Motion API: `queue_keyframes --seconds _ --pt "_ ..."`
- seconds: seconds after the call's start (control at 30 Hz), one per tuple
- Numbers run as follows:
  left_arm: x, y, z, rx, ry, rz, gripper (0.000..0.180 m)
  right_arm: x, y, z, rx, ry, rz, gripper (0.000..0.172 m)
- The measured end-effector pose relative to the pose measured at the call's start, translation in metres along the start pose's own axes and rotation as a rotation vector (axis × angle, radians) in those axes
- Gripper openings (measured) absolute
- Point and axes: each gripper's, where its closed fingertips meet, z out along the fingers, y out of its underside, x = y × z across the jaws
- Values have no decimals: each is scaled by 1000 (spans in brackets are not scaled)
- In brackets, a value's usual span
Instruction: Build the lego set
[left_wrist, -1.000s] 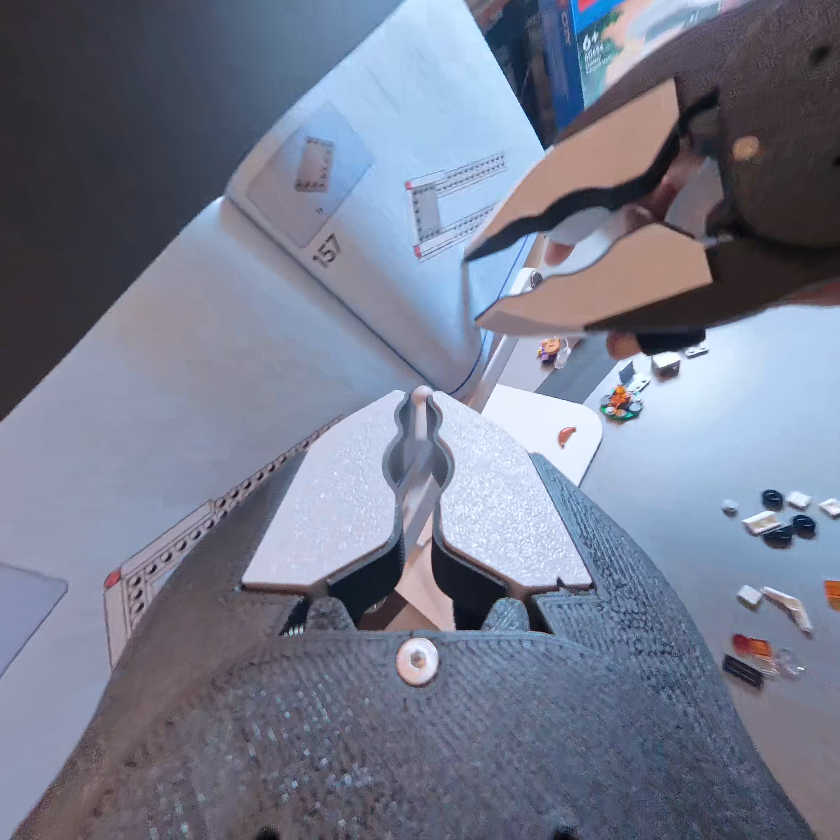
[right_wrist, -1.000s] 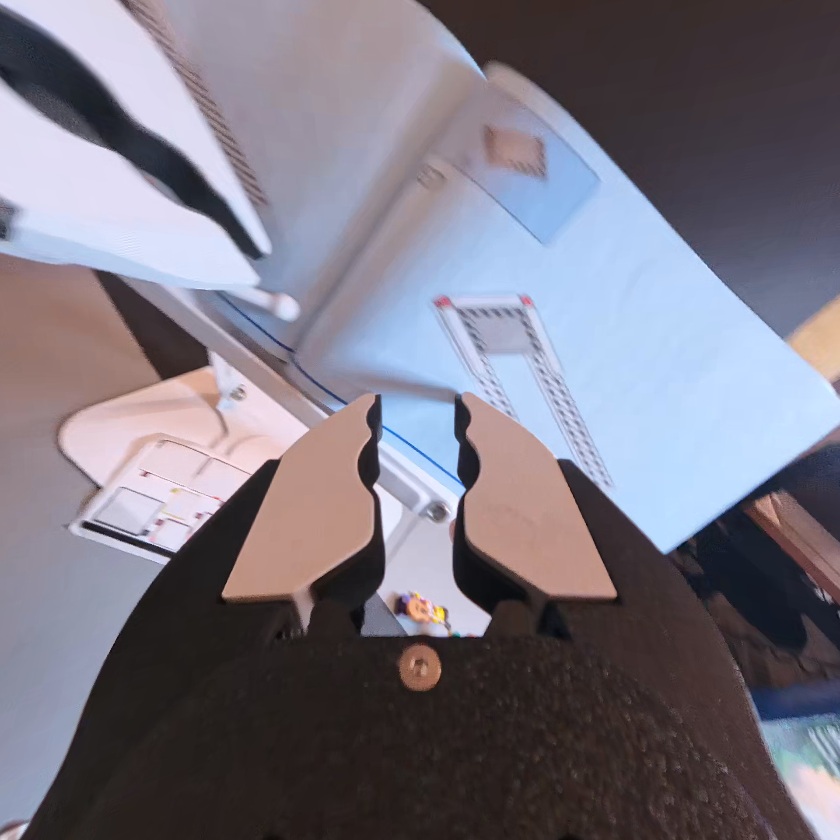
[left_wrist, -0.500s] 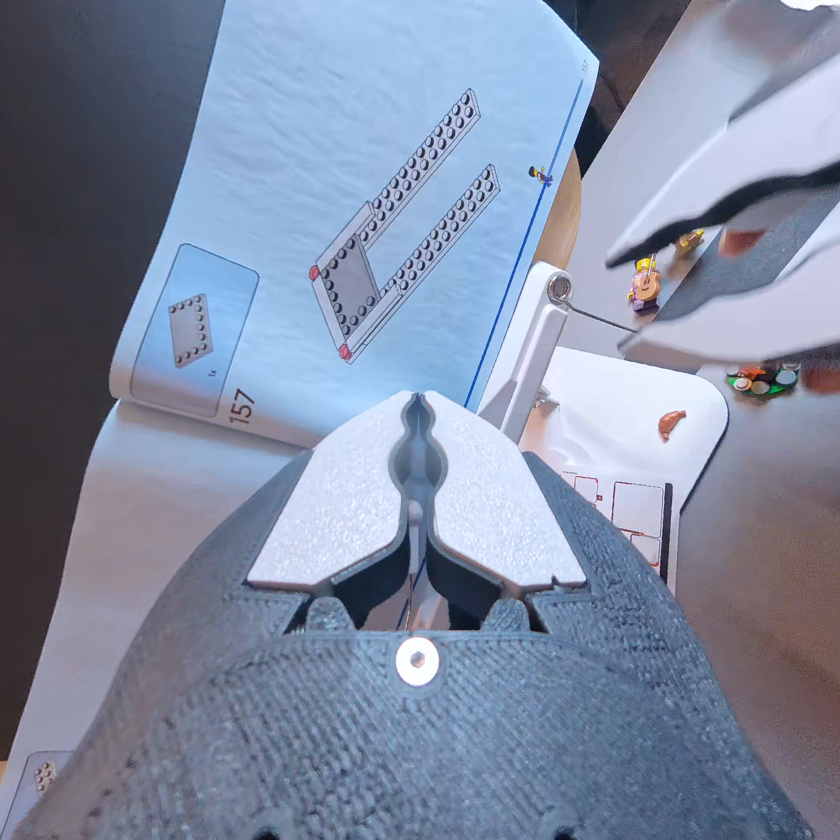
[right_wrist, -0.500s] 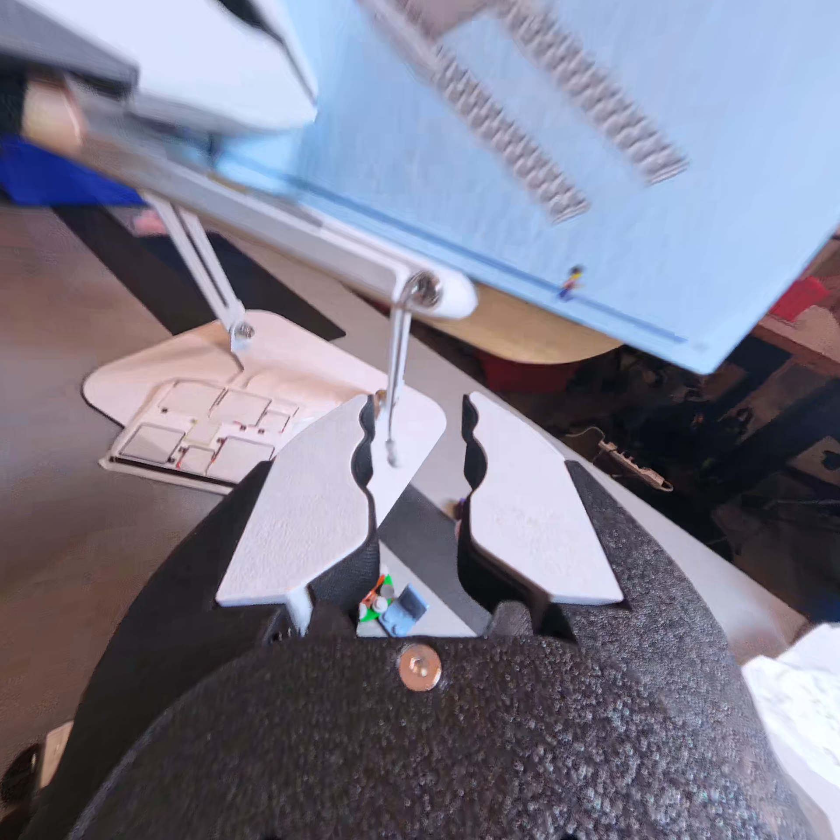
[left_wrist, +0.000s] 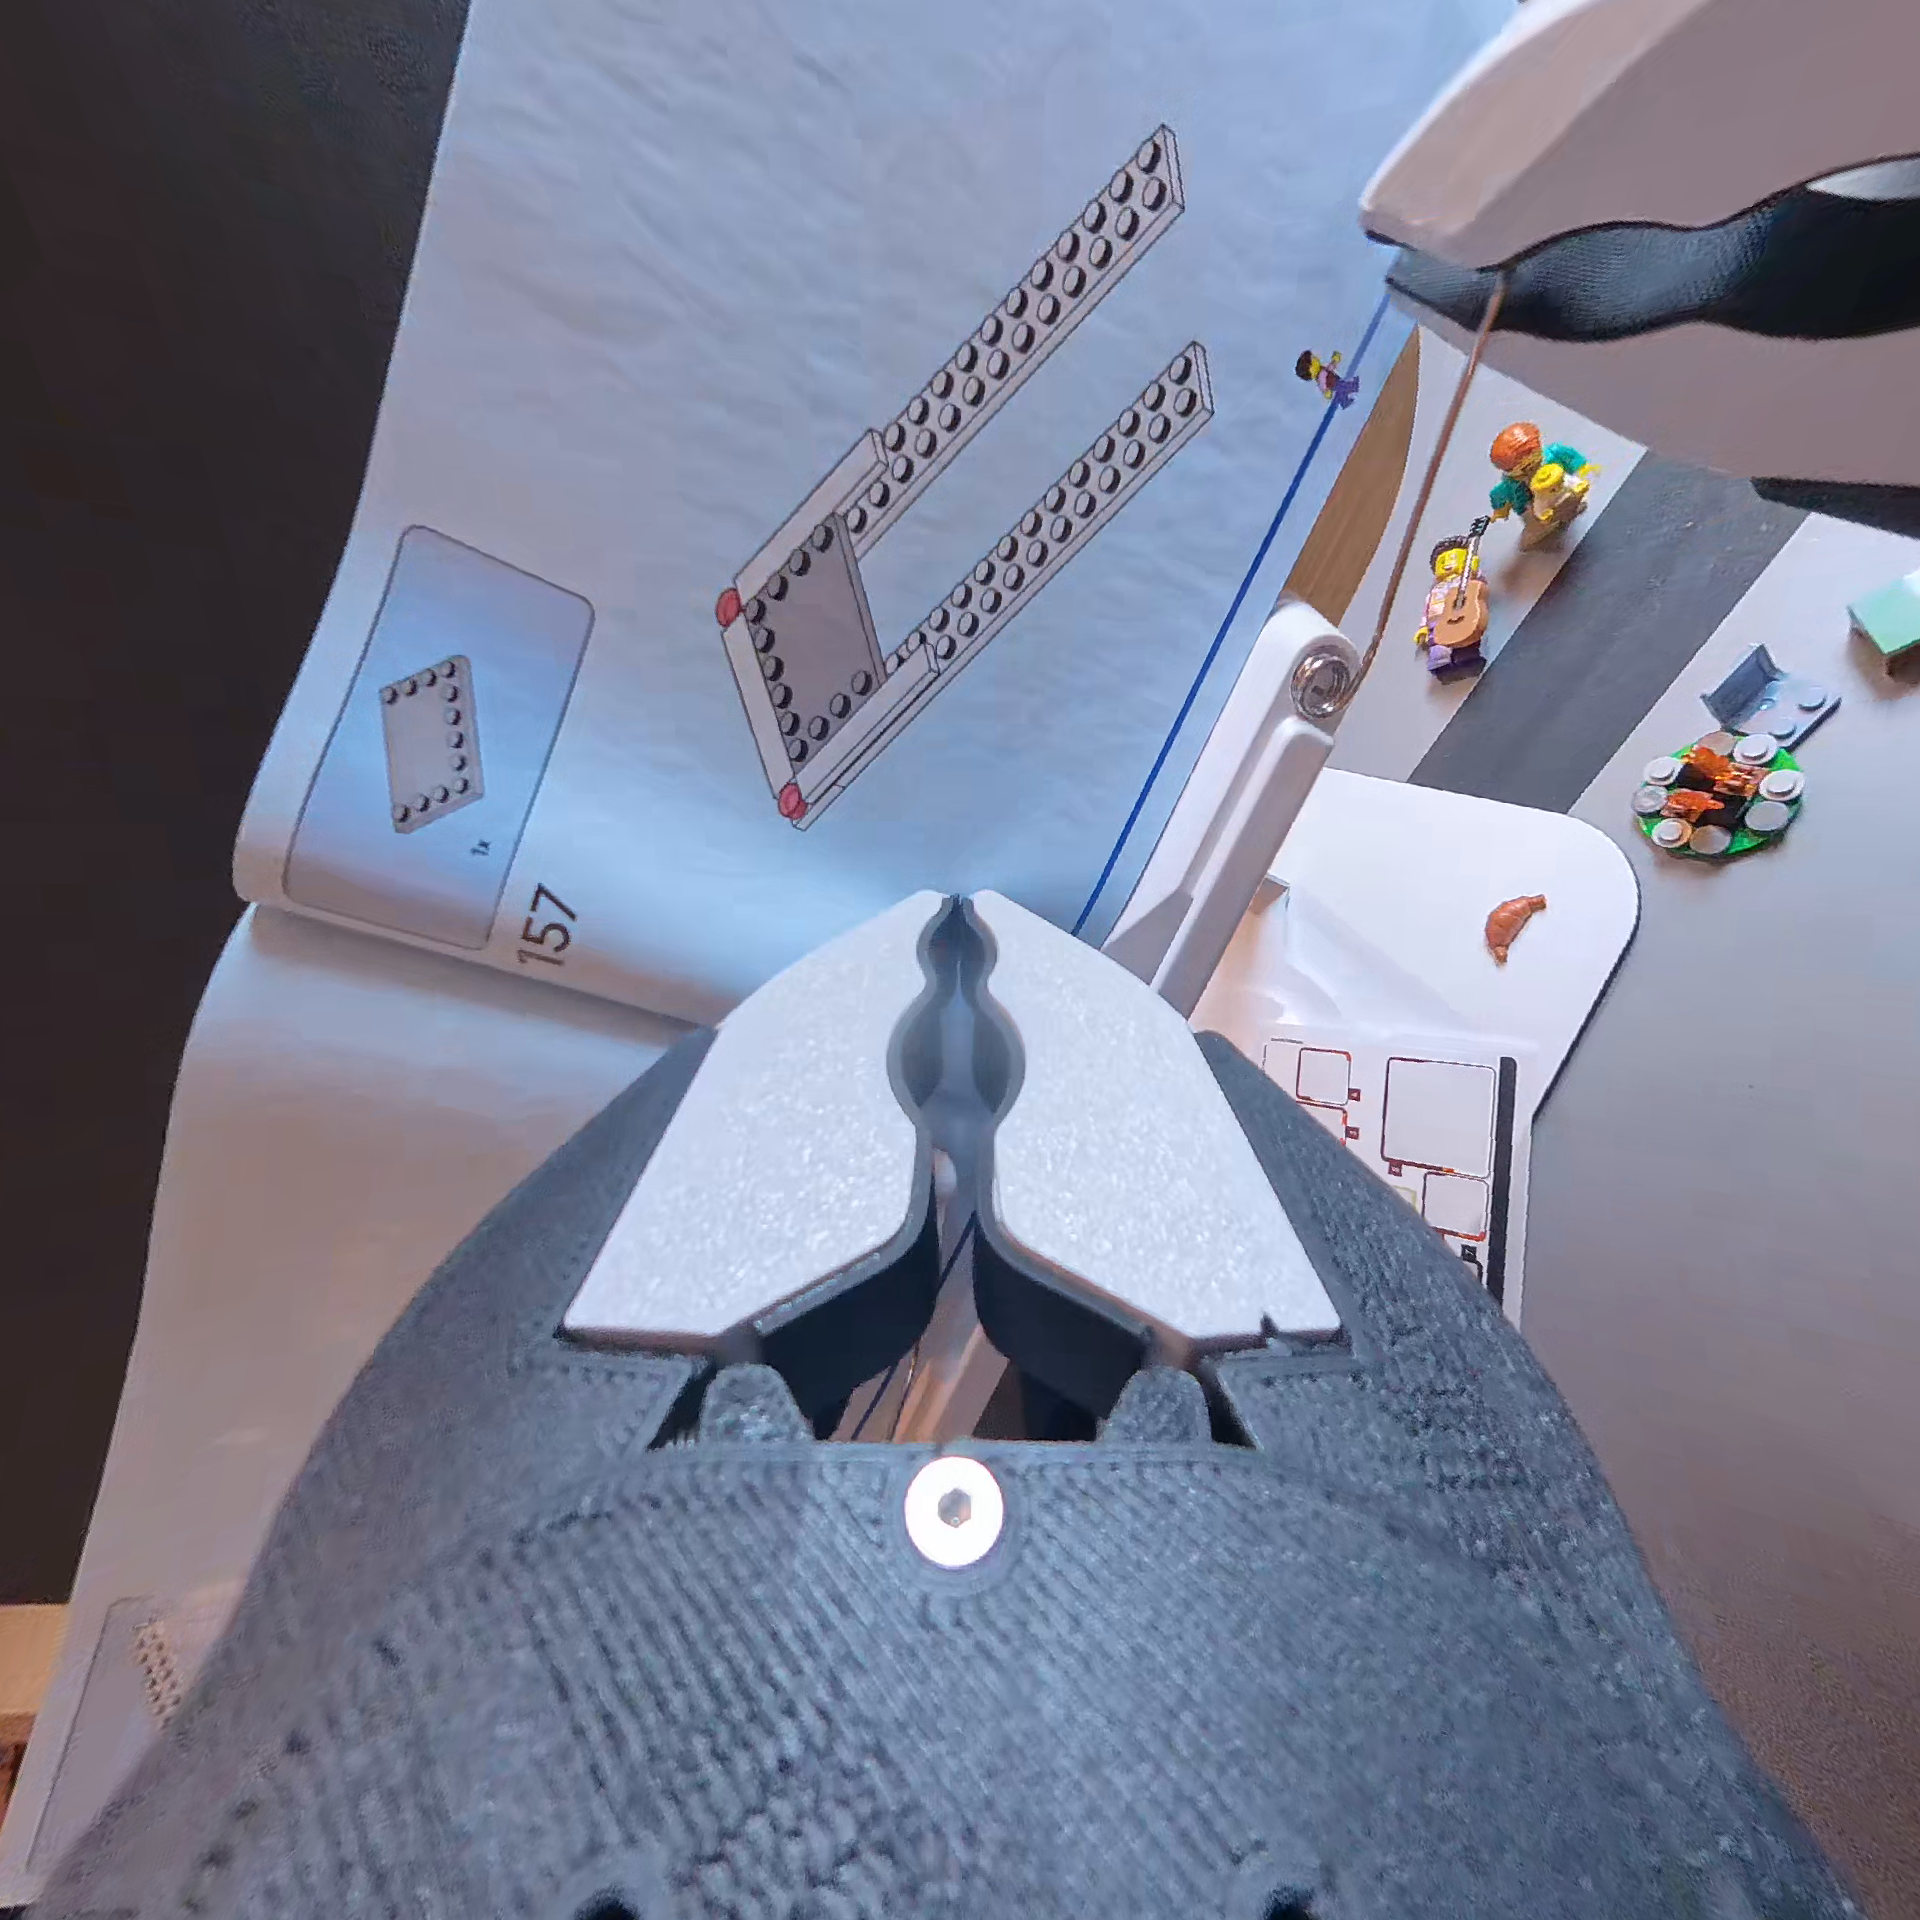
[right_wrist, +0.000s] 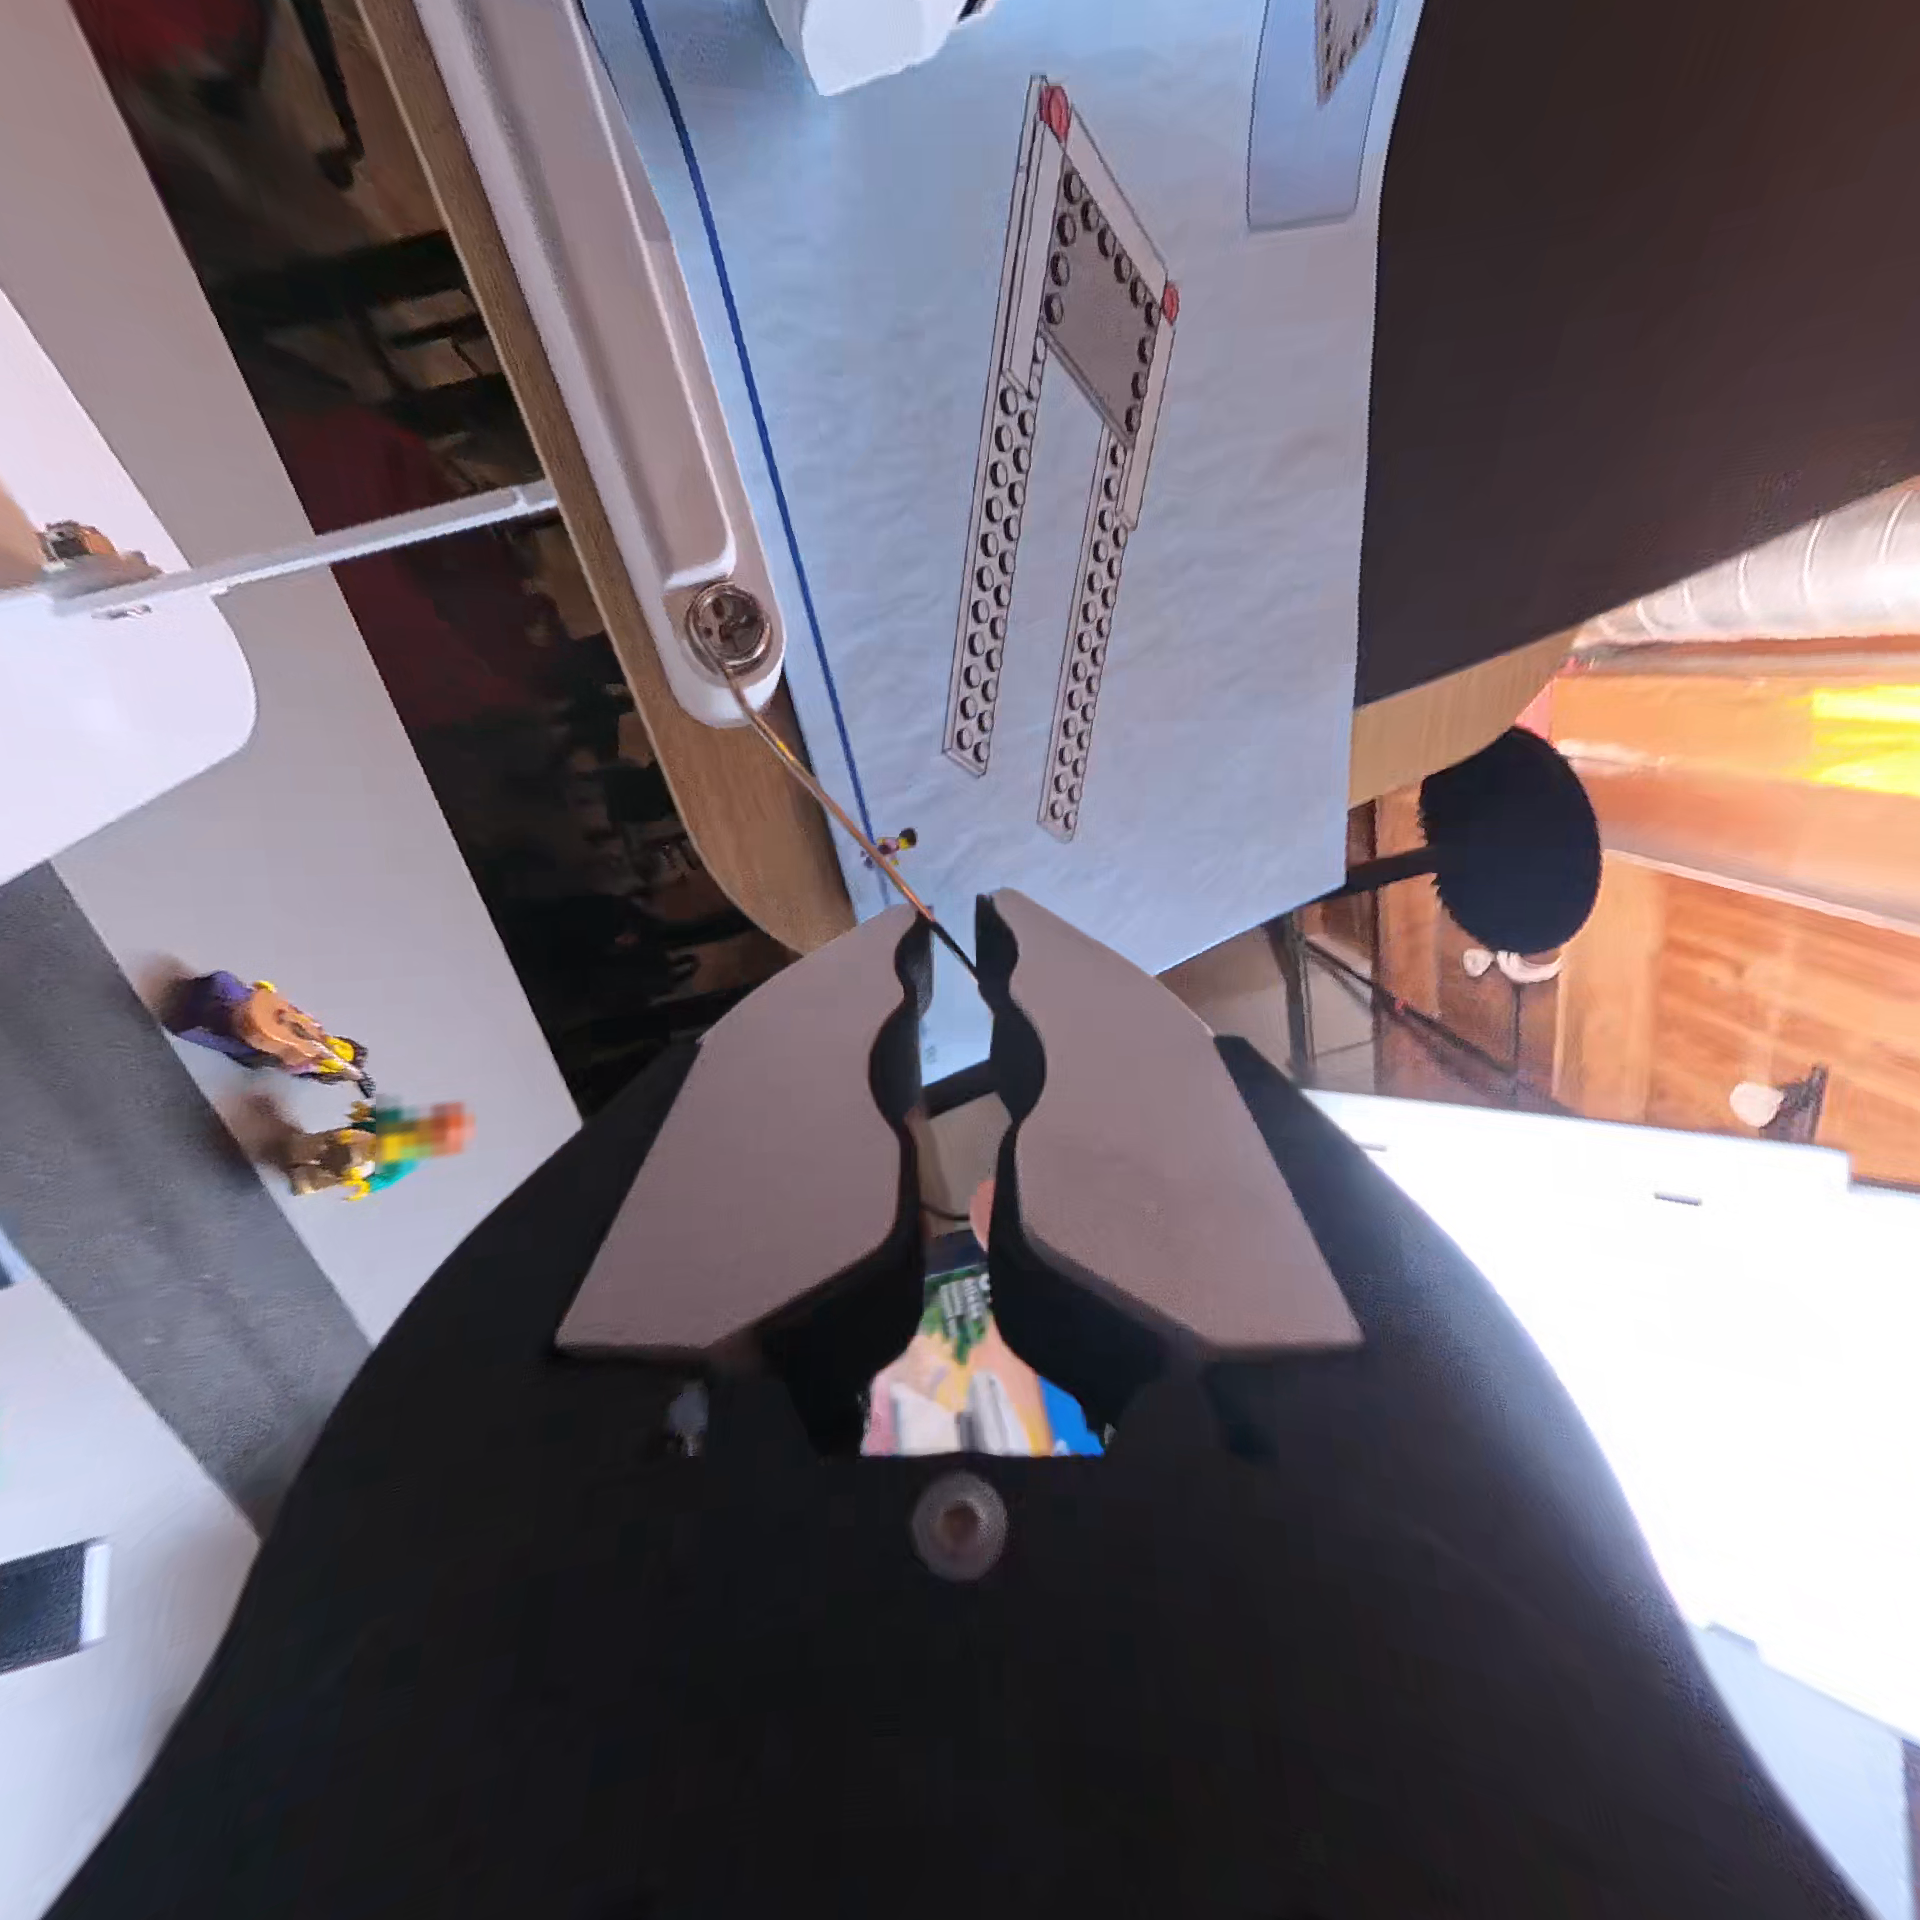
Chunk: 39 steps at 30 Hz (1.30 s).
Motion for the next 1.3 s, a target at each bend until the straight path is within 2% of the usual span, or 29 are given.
queue_keyframes --seconds 0.17,0.33,0.4,0.5,0.67,0.8,0.93,1.07,1.2,1.3 --pt "1 1 -3 23 9 -3 0 1 -4 10 67 -91 -120 8" --pt "2 3 -4 45 23 -2 0 16 -2 3 75 -132 -9 30" --pt "3 2 -6 79 32 -20 0 24 -3 -10 89 -141 140 32" --pt "4 -2 -14 184 15 -70 0 28 6 -22 83 -213 497 36" --pt "-5 -1 -58 441 -19 -408 0 7 24 -13 85 -445 1101 63" --pt "-28 40 -95 575 -149 -673 0 -28 18 1 107 -690 1501 80" --pt "-58 90 -109 576 -273 -826 0 -37 -9 6 287 -850 1820 77" --pt "-71 114 -116 586 -307 -900 0 -25 -30 8 444 -822 2004 65" --pt "-74 124 -114 581 -332 -888 0 -24 -28 9 438 -757 2065 54" --pt "-79 124 -115 601 -327 -915 0 -24 -31 3 428 -737 2055 53"
